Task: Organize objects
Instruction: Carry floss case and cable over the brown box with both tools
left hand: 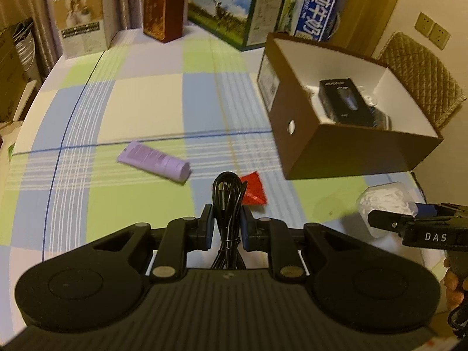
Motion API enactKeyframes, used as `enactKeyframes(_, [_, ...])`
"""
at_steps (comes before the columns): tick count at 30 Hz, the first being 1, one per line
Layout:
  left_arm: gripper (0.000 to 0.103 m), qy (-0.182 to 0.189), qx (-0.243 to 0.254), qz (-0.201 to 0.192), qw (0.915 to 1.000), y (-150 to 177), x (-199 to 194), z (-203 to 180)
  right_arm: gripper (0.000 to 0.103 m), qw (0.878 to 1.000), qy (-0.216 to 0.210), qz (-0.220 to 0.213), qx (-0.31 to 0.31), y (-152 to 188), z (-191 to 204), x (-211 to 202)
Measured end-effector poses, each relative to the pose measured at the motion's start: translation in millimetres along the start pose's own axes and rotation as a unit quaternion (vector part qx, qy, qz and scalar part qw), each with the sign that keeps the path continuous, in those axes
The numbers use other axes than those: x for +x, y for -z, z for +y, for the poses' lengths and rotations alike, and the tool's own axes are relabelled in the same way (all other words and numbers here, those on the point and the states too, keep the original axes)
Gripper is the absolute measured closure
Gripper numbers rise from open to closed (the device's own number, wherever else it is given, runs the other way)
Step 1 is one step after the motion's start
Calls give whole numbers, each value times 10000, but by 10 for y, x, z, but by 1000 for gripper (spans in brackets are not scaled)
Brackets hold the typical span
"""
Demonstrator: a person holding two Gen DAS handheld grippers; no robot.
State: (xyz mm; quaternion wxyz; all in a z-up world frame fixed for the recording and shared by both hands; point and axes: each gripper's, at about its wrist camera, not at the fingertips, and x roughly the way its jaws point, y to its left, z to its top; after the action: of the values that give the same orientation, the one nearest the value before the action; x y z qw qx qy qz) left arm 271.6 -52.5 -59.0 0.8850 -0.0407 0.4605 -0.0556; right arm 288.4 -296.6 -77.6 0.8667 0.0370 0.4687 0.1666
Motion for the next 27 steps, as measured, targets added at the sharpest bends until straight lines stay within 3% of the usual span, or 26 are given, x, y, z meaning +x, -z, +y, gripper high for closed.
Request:
enactKeyframes(9, [89,206,218,-297,9991,-285,-37,-275,18,9992,-69,-399,23,-217,-173,-297])
enactKeyframes(17, [89,362,411,-512,9972,-597,46,-628,18,9967,143,-800,67,-589,-567,-465])
enactKeyframes(27, [89,419,619,-554,9957,-1005,349,-1055,18,9941,492,-944,212,-1055,-1128,-297])
